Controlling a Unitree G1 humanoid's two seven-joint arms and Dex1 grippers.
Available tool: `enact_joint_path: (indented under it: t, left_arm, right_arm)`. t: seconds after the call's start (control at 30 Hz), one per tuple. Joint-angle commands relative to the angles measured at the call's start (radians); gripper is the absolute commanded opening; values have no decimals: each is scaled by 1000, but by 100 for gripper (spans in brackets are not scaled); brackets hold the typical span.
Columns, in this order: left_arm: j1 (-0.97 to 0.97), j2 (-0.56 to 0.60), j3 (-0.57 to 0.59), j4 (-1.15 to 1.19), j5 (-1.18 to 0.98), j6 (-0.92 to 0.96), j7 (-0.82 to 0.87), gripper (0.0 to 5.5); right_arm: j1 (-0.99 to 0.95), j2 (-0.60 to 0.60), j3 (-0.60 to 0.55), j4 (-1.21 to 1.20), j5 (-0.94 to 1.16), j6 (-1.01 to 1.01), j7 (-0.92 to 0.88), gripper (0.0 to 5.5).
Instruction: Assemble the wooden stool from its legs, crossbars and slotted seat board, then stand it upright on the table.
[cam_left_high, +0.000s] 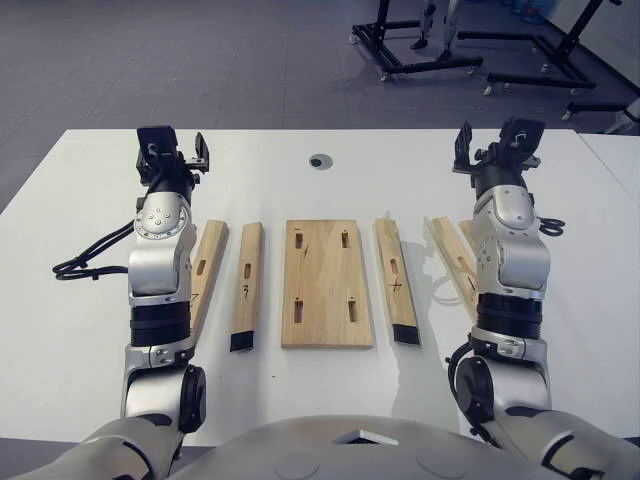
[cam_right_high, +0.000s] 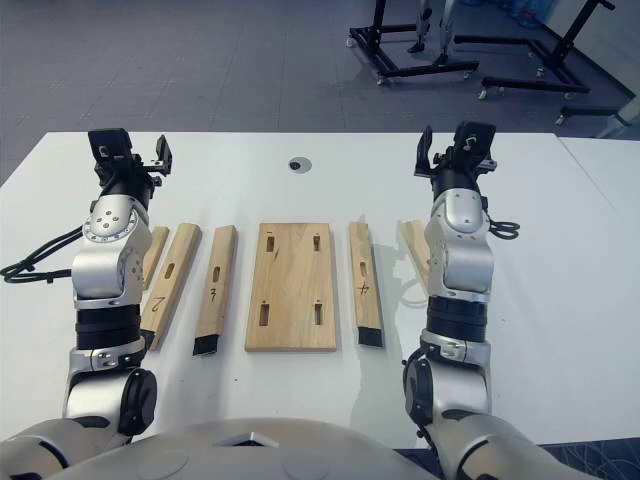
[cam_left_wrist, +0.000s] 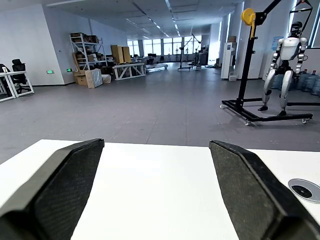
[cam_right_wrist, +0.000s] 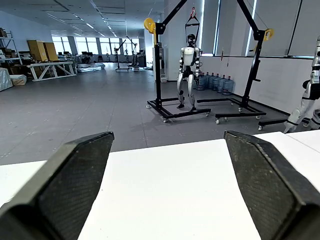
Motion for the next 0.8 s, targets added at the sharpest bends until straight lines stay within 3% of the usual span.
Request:
enact_joint_path:
  t: [0.03,0.27,0.5,0.8]
  left_arm:
    - [5,-10,7,-7,-13,26,-3,388]
    - [208,19,58,-226,-50,145,-45,388]
    - [306,75,143,-440,-145,250,-141,388]
    - [233,98,87,-442,-109,264,-102,388]
  right_arm:
    - [19,3,-1,-17,21,34,13,408]
    - [148,-56,-40,-89,29,88,57,408]
    - [347,-67,-46,-472,98,290,109,408]
    - [241,-66,-52,-516,118,356,75,408]
